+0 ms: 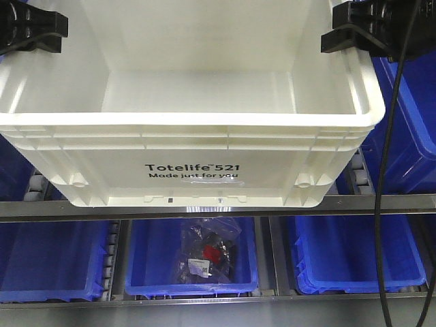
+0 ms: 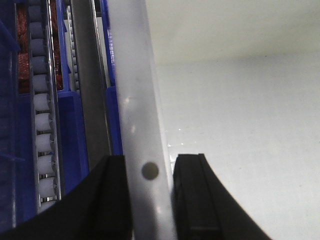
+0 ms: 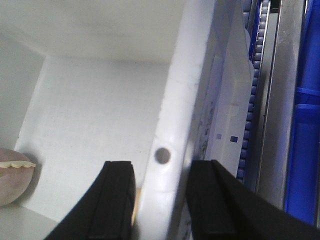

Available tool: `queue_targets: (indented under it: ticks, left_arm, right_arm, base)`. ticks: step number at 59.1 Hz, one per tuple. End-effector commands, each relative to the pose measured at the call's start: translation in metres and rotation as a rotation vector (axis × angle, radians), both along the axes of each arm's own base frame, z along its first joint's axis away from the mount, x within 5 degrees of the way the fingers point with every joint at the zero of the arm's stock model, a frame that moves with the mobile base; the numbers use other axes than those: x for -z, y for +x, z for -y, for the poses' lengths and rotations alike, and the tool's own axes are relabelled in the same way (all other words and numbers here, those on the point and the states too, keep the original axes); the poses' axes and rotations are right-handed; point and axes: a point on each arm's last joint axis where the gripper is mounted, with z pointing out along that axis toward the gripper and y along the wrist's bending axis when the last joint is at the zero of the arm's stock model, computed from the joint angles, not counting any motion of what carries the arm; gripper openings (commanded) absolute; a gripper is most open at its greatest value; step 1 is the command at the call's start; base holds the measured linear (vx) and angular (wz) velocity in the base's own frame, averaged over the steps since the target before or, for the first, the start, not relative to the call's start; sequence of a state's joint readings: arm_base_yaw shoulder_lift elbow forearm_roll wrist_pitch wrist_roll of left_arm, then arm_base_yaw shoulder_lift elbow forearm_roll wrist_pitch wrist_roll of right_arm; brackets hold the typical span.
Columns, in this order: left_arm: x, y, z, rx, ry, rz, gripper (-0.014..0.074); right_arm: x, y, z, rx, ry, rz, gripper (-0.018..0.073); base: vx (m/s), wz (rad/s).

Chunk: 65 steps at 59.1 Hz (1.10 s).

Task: Place moving items into box and shelve
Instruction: 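Hold the tote steady while the base approaches the shelf rack, then push the tote with both grippers onto the shelf's roller track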

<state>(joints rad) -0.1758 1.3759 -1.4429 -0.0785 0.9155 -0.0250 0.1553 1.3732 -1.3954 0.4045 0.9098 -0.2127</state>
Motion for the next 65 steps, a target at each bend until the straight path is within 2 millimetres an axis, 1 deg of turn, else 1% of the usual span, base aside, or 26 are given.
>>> queue_targets:
  ticks: [1, 65]
  left_arm:
    - [-0.0367, -0.0068, 0.0081, 0.024, -0.107, 0.21, -0.0013]
    - [-0.0367, -0.0068, 0.0081, 0.025, -0.105, 0.211, -0.0013]
  right_arm:
    - [-0.0404, -0.0117, -0.0085, -0.009, 0.154, 0.181, -0.0013]
    - [-0.0409, -0.0113, -0.0083, -0.006, 0.156, 0.187, -0.0013]
  base:
    - [0.0, 0.0]
    - [0.0, 0.0]
